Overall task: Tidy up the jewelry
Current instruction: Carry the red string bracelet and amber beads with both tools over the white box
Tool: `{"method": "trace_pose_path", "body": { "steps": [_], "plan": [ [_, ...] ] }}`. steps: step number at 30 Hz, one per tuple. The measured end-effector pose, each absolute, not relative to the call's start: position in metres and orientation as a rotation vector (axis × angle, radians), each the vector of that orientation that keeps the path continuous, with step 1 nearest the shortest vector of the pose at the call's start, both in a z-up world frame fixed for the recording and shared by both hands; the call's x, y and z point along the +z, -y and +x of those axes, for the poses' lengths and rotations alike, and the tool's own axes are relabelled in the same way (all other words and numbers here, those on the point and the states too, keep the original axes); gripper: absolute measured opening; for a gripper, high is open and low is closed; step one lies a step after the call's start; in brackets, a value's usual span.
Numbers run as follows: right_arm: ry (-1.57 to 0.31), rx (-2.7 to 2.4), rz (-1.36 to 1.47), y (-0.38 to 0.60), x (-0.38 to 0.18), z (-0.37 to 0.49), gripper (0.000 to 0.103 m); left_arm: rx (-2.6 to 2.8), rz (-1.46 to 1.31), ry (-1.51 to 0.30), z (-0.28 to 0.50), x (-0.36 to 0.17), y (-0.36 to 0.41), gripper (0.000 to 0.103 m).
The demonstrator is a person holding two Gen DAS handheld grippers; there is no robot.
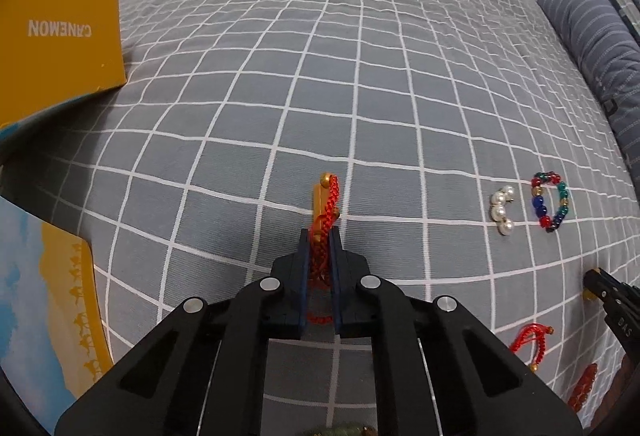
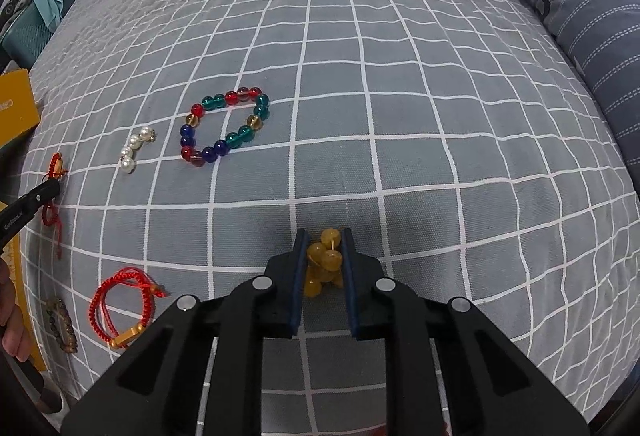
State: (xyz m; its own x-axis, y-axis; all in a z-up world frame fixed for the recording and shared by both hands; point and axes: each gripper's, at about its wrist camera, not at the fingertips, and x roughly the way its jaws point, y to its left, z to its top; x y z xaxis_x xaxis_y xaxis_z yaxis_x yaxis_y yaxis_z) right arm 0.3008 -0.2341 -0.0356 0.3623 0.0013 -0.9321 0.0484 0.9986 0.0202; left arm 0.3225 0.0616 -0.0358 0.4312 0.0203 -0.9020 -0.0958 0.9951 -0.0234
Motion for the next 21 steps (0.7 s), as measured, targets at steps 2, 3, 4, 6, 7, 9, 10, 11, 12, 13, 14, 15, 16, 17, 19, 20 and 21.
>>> {"method": "trace_pose_path", "body": {
  "steps": [2, 3, 4, 6, 7, 9, 10, 11, 12, 13, 14, 15, 16, 17, 19, 20, 21],
  "plan": [
    [-1.193, -0.03, 0.047, 0.233, -0.033, 0.3, 0.014, 0.067, -0.072, -1.114, 0.321, -0.033, -0.06, 0.008],
    [-1.19, -0.028, 0.048, 0.233, -0.033, 0.299, 0.014, 0.063, -0.074, -1.11, 0.32, -0.031, -0.06, 0.008],
    [-1.187, -0.026, 0.047, 0.233, -0.031, 0.299, 0.014, 0.058, -0.076, -1.105, 0.318, -0.029, -0.06, 0.008],
    [-1.18, -0.025, 0.044, 0.231, -0.03, 0.298, 0.009, 0.049, -0.078, -1.094, 0.317, -0.024, -0.06, 0.008],
    [-1.176, -0.023, 0.045, 0.231, -0.029, 0.298, 0.009, 0.043, -0.081, -1.088, 0.316, -0.022, -0.059, 0.008],
    [-1.166, -0.019, 0.045, 0.229, -0.025, 0.296, 0.009, 0.033, -0.083, -1.075, 0.312, -0.016, -0.058, 0.008],
    [-1.159, -0.016, 0.043, 0.228, -0.023, 0.295, 0.009, 0.031, -0.083, -1.069, 0.311, -0.013, -0.058, 0.008],
    [-1.155, -0.015, 0.042, 0.228, -0.022, 0.295, 0.009, 0.026, -0.082, -1.06, 0.309, -0.009, -0.057, 0.008],
    [-1.15, -0.014, 0.039, 0.227, -0.02, 0.294, 0.009, 0.022, -0.081, -1.055, 0.307, -0.006, -0.056, 0.008],
    [-1.144, -0.012, 0.039, 0.226, -0.019, 0.294, 0.009, 0.018, -0.08, -1.048, 0.305, -0.003, -0.055, 0.008],
    [-1.135, -0.01, 0.039, 0.225, -0.016, 0.292, 0.009, 0.016, -0.079, -1.043, 0.303, 0.0, -0.053, 0.008],
    [-1.129, -0.009, 0.039, 0.224, -0.014, 0.292, 0.009, 0.012, -0.077, -1.035, 0.3, 0.003, -0.052, 0.008],
    [-1.123, -0.008, 0.039, 0.223, -0.012, 0.291, 0.009, 0.007, -0.075, -1.027, 0.297, 0.007, -0.051, 0.008],
    [-1.113, -0.004, 0.038, 0.221, -0.008, 0.288, 0.009, 0.004, -0.072, -1.019, 0.294, 0.011, -0.049, 0.008],
    [-1.097, 0.003, 0.037, 0.219, -0.003, 0.285, 0.009, -0.001, -0.064, -1.0, 0.287, 0.019, -0.046, 0.008],
    [-1.092, 0.005, 0.036, 0.218, -0.001, 0.284, 0.009, -0.004, -0.057, -0.988, 0.283, 0.023, -0.043, 0.008],
    [-1.084, 0.009, 0.036, 0.216, 0.003, 0.281, 0.009, -0.008, -0.051, -0.978, 0.279, 0.027, -0.041, 0.008]
  ]
}}
